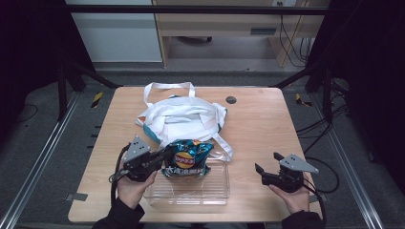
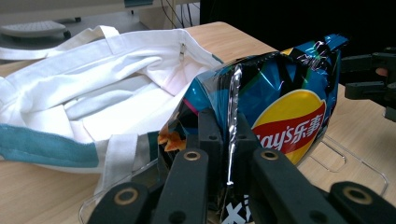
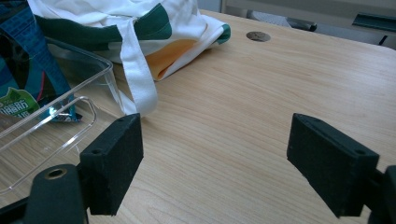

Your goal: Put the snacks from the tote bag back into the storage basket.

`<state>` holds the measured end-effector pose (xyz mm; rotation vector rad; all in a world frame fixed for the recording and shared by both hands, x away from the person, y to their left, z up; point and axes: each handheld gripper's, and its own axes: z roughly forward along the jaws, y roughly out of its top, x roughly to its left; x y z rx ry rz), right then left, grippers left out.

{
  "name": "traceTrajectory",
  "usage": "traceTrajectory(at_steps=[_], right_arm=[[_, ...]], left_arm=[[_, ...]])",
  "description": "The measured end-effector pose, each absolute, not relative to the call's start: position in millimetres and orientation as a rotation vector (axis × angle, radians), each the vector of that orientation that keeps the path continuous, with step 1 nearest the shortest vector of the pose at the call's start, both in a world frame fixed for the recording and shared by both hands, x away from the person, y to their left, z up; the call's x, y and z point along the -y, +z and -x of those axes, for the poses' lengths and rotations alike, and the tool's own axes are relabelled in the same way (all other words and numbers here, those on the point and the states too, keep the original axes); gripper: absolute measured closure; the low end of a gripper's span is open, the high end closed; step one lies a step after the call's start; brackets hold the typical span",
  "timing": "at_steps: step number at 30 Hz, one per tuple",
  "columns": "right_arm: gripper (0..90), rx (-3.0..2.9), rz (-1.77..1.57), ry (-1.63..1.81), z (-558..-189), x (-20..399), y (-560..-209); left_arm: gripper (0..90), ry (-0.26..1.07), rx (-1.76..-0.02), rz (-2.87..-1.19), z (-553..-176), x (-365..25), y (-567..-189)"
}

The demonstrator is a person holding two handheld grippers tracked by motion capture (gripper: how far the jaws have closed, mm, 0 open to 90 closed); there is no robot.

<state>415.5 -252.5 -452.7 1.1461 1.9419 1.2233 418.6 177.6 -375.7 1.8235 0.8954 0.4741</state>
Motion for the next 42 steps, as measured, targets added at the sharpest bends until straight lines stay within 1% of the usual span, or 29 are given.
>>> traceTrajectory(at_steps=[2,8,10,15,20,26,30,32,34,42], right_arm=[[18.7,-1.942,-1.147,1.222,-416,252,-453],[18.7,-1.942,-1.148,1.221,-416,252,-453],[18.8,-1.943,-1.147,1.22,-416,252,-453],[18.8,-1.943,-1.148,1.219,-416,252,-453],[18.8,-1.944,-1.144,1.216,-416,252,-453],[18.8,-1.945,-1.148,1.214,-417,252,-453],[18.8,-1.946,-1.149,1.214,-417,252,-453],[18.8,-1.946,-1.148,1.212,-417,252,-454],[18.8,-1.945,-1.149,1.212,-417,252,-454],[18.8,-1.948,-1.15,1.208,-417,252,-454]], left_arm=[[83.6,0.489,-0.888,-1.82,-419,-177,-376],[80.8,0.523,-0.876,-1.798,-421,-176,-375],[78.3,0.54,-0.874,-1.783,-422,-176,-375],[77.7,0.551,-0.87,-1.77,-424,-177,-375],[81.2,0.542,-0.865,-1.765,-426,-177,-374],[81.4,0.567,-0.867,-1.765,-429,-174,-374],[80.4,0.582,-0.878,-1.761,-433,-173,-374],[77.4,0.585,-0.881,-1.756,-435,-173,-374],[76.3,0.609,-0.883,-1.747,-436,-172,-375],[73.7,0.614,-0.88,-1.752,-442,-173,-376]])
